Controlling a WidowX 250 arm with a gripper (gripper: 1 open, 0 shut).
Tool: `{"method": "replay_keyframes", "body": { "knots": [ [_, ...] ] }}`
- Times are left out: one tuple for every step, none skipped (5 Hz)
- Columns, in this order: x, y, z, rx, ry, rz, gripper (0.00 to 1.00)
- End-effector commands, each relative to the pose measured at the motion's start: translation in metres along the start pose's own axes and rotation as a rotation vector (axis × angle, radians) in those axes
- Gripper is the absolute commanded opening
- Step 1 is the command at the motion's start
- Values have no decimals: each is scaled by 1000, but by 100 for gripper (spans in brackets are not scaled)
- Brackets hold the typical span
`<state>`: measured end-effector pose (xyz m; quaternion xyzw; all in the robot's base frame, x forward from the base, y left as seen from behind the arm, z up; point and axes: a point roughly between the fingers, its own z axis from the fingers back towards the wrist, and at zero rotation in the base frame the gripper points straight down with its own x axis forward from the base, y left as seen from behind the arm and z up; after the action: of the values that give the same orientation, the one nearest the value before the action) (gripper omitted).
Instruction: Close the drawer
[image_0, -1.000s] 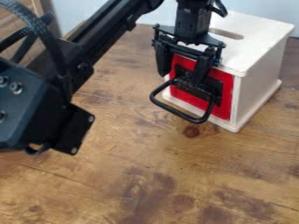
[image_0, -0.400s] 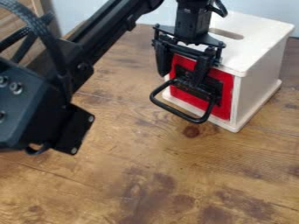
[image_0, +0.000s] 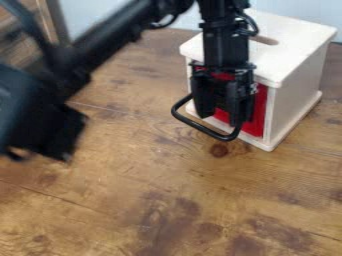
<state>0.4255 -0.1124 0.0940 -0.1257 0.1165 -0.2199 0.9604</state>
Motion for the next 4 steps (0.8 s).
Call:
{"method": "replay_keyframes", "body": {
  "knots": [
    [-13,2,45,8,-120,89,100],
    [-5,8,46,12,-94,69,100],
    [10,9,54,14,-70,16,100],
    [17,10,63,19,-67,-21,100]
  ]
}}
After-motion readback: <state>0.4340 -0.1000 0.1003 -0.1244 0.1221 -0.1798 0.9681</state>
